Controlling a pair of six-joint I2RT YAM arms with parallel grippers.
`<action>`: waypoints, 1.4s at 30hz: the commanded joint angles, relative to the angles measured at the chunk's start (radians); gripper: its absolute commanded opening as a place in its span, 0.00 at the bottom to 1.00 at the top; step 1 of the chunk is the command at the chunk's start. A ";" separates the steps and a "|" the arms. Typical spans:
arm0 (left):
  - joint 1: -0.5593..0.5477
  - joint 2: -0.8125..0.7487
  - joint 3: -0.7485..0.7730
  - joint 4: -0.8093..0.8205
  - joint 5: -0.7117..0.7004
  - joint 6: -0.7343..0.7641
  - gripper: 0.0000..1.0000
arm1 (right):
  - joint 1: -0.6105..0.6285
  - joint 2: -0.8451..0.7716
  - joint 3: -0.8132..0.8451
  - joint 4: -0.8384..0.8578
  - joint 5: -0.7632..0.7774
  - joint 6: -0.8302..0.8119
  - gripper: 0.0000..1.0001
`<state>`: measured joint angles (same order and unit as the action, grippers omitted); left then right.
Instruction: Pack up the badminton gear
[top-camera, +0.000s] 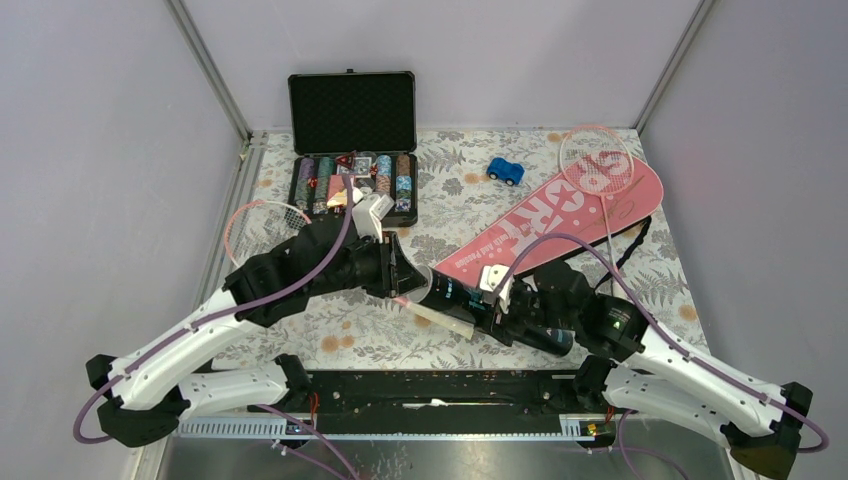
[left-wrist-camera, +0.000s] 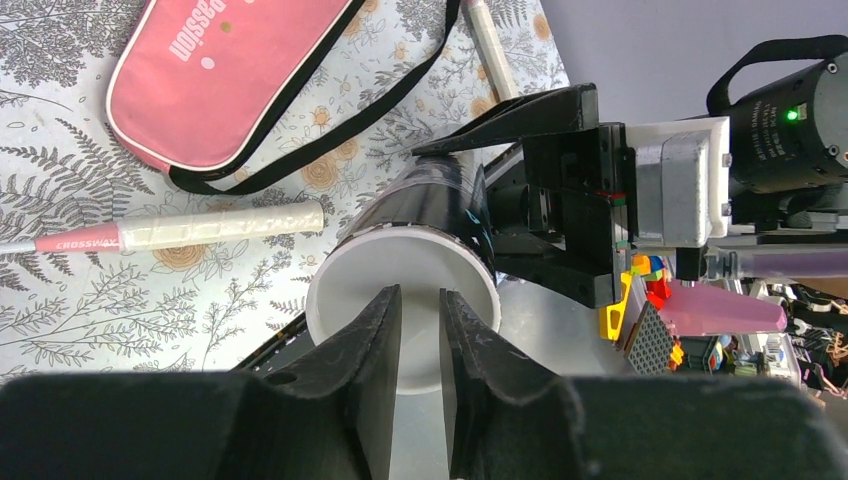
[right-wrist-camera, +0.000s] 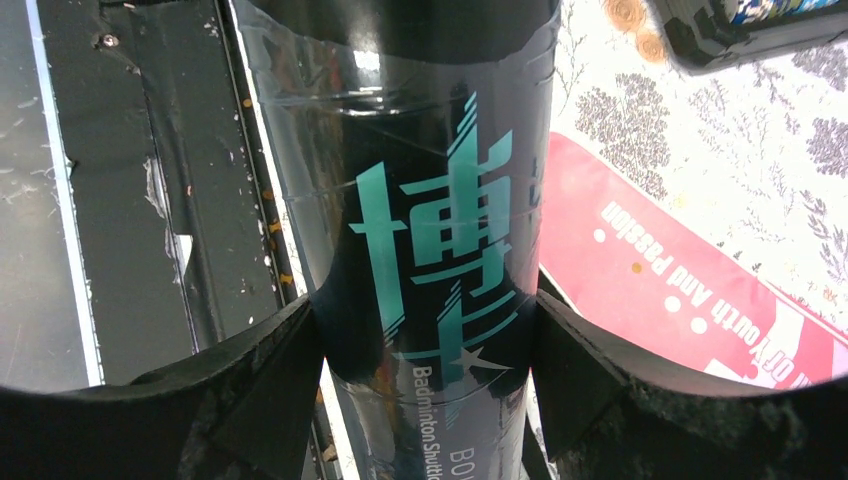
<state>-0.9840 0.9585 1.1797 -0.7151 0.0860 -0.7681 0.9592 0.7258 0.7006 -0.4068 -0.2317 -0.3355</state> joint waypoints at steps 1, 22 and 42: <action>-0.005 -0.025 -0.014 0.035 0.019 -0.014 0.24 | 0.003 -0.076 -0.015 0.208 -0.083 -0.033 0.44; -0.015 -0.114 -0.214 0.278 0.140 -0.151 0.24 | 0.003 -0.099 -0.008 0.327 -0.127 -0.049 0.42; -0.024 -0.309 -0.006 0.124 -0.175 -0.019 0.98 | 0.002 -0.119 -0.008 0.218 0.080 0.228 0.45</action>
<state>-1.0042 0.6991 1.1381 -0.5625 0.0345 -0.8436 0.9596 0.5900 0.6167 -0.2188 -0.2787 -0.2569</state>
